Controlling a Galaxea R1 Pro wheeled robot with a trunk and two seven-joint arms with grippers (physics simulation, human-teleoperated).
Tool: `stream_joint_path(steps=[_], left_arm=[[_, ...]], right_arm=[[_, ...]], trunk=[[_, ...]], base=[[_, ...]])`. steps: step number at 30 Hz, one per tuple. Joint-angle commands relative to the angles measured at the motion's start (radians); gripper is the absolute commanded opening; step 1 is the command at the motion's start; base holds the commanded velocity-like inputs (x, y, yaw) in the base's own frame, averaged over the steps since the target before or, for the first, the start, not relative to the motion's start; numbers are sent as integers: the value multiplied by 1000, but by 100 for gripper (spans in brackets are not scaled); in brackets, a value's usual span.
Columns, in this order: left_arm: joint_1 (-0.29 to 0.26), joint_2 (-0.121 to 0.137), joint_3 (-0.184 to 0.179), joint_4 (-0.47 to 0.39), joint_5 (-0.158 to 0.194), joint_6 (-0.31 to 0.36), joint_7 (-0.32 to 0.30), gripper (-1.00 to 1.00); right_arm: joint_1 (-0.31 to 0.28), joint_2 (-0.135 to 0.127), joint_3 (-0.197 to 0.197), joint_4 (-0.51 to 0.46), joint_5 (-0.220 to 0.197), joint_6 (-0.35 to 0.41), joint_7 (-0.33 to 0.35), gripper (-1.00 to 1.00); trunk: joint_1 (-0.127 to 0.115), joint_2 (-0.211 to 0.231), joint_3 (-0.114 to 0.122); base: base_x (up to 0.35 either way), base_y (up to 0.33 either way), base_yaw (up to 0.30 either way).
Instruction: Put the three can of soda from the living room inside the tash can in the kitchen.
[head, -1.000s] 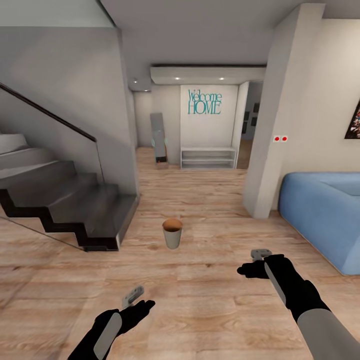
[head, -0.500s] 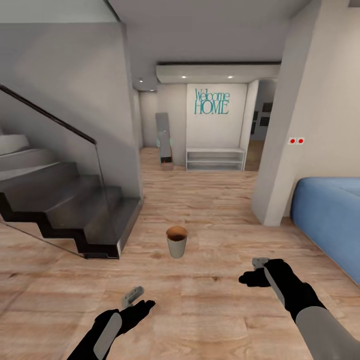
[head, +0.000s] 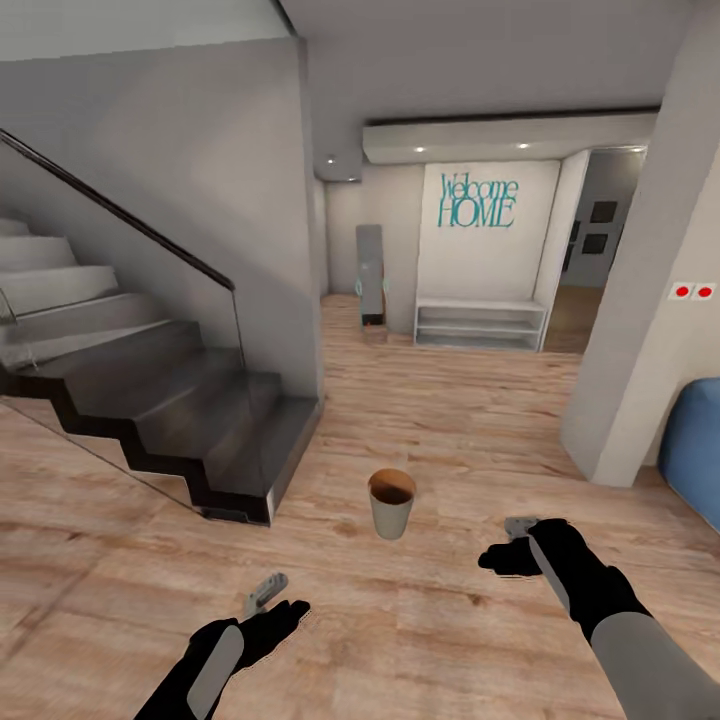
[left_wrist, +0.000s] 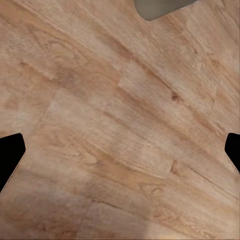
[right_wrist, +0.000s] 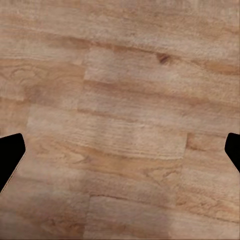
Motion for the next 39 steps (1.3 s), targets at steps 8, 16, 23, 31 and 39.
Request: stream_joint_path(steps=[8, 16, 23, 31, 39], left_arm=[[0, 0, 0, 0, 0, 0, 0, 100], [0, 0, 0, 0, 0, 0, 0, 100], [0, 0, -1, 0, 0, 0, 0, 100], [0, 0, -1, 1, 0, 0, 0, 100], [0, 2, -6, 0, -2, 1, -2, 100]], right_arm=[[-10, 0, -2, 27, -3, -2, -12, 100], [-33, 1, -3, 78, -8, -12, -63, 100], [-38, 2, -6, 89, -9, -41, -72, 100], [-38, 42, -7, 143, -7, -92, -74, 100], [-38, 47, -7, 152, -7, -95, -75, 100]], trunk=[[0, 0, -1], [0, 0, -1], [0, 0, -1], [0, 0, -1], [0, 0, -1]], base=[[347, 0, 77], [347, 0, 7], [347, 0, 1], [347, 0, 0], [347, 0, 0]])
